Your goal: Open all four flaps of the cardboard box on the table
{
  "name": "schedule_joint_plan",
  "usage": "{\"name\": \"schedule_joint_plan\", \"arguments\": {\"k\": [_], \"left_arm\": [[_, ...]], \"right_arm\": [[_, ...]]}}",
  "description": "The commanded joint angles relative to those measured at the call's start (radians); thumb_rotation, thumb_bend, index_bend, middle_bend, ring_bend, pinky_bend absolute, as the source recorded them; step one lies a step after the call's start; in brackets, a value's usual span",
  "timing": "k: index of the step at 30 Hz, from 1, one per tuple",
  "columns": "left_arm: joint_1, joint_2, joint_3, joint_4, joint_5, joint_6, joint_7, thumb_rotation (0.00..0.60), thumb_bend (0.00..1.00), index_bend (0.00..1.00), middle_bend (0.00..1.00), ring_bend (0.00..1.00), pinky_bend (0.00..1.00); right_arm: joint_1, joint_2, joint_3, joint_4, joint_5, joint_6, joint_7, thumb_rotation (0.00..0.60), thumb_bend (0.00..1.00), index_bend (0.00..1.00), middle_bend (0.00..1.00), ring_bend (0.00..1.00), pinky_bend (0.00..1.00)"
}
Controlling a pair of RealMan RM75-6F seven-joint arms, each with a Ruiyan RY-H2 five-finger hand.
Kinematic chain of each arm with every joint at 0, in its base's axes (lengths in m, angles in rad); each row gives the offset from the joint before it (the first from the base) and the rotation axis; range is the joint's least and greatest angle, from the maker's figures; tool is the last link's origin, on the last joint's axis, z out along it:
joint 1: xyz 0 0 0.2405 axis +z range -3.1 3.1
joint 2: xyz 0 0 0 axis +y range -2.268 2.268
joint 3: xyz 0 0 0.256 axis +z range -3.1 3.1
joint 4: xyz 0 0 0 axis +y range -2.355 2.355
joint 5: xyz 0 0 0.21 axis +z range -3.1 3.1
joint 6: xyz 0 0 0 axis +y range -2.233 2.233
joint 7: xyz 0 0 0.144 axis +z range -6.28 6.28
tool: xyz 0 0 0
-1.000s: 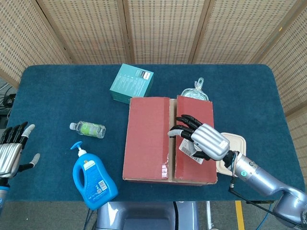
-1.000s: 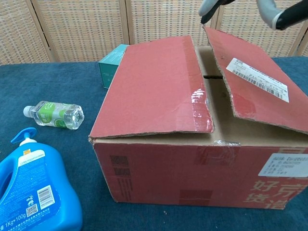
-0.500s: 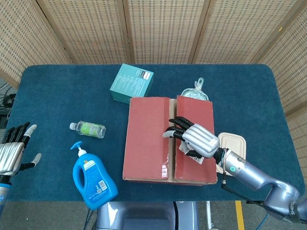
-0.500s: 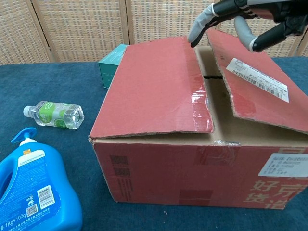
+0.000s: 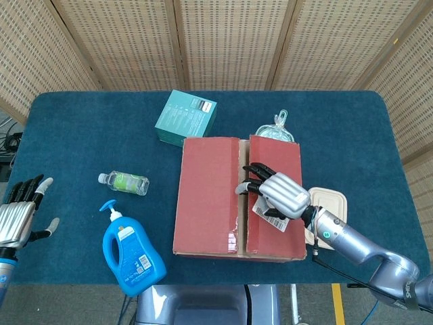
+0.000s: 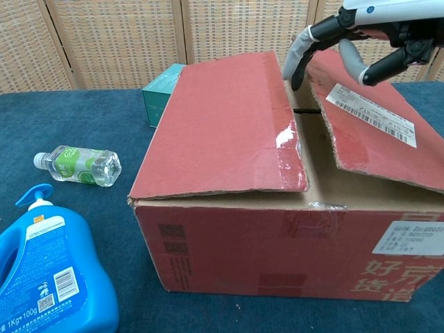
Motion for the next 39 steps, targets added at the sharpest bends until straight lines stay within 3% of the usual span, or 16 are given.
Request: {"name": "schedule_joint_plan", "arguments": {"k": [1,13,39], "left_arm": [[-0.004,0.003,0.001,-0.004,-0.006,-0.006,0.003,0.512,0.36,0.05,0.0,0.0,0.0],[-0.01,0.001,0.001,-0.002,-0.007,-0.003,0.0,0.513,0.36,0.05,0.0,0.0,0.0],[-0.02,-0.012,-0.004,0.005,0.016,0.013,-0.009,0.514,0.37,0.05,0.0,0.0,0.0]], "right_arm": [[0.001,-0.001,-0.003,0.004,0.005,0.003,-0.003,0.6,1.0,0.28,0.38,0.0,0.01],[-0.022,0.041,-0.012,-0.029,0.012,0.051,-0.032,0.6,1.0,0.28,0.47,0.0,0.01],[-0.093,0.216,-0.01,-0.086,0.012,0.148,-0.057,0.6,1.0,0.28,0.49,0.02,0.01]]}}
